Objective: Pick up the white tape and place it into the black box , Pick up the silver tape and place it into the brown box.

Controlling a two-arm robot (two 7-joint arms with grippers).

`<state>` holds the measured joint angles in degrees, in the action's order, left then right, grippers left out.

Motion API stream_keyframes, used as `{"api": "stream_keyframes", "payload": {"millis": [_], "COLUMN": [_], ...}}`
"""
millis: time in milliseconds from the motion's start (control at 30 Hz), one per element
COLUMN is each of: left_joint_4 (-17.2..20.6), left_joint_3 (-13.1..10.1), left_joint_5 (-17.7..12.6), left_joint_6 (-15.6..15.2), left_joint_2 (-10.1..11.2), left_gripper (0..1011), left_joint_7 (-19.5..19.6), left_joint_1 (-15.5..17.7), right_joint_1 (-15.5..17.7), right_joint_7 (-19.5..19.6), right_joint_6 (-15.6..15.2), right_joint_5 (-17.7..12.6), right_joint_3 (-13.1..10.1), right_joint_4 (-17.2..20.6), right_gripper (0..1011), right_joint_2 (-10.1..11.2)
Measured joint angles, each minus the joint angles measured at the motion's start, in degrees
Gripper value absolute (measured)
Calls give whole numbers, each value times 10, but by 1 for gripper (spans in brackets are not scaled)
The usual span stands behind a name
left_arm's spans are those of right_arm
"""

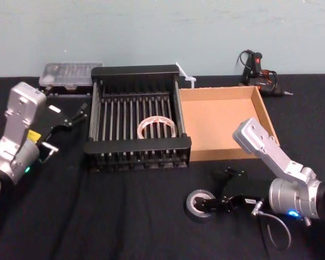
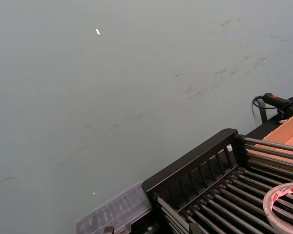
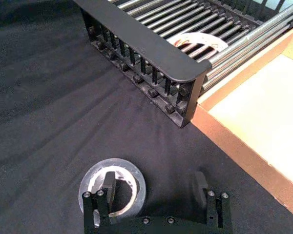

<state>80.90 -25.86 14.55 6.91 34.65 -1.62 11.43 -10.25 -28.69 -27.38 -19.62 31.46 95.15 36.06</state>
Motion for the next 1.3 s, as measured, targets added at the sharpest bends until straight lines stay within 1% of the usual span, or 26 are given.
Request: {"api": "stream_keyframes", "payload": {"millis": [333, 733, 833, 867, 900, 1033, 1133, 1167, 1300], "left_joint_4": [0, 0, 0, 0, 0, 0, 0, 0, 0], "left_joint_3": [0, 0, 0, 0, 0, 0, 0, 0, 0], "left_joint_5": [0, 0, 0, 0, 0, 0, 0, 0, 0], "left_joint_6": [0, 0, 0, 0, 0, 0, 0, 0, 0], "left_joint_2": [0, 0, 0, 0, 0, 0, 0, 0, 0], "left_gripper": [1001, 1002, 1002, 1001, 1001, 1001, 1001, 1001, 1001], "left_joint_7": [0, 0, 0, 0, 0, 0, 0, 0, 0], "left_joint_1": [0, 0, 0, 0, 0, 0, 0, 0, 0], "right_joint_1": [-1, 0, 0, 0, 0, 0, 0, 0, 0], "right_joint_7": [1, 1, 1, 1, 1, 1, 1, 1, 1], "right_joint_6": [-2, -2, -2, -2, -2, -2, -2, -2, -2], "right_joint_5": [4, 4, 4, 4, 4, 4, 4, 4, 4], "right_joint_3": [1, 0, 0, 0, 0, 0, 0, 0, 0], "right_joint_4": [-4, -4, -3, -3, -3, -3, -3, -3, -3], "right_gripper": [1002, 1003, 941, 941, 902, 800, 746, 687, 548], "right_joint_2": [-4, -4, -4, -4, -3, -3, -3, -3, -3]}}
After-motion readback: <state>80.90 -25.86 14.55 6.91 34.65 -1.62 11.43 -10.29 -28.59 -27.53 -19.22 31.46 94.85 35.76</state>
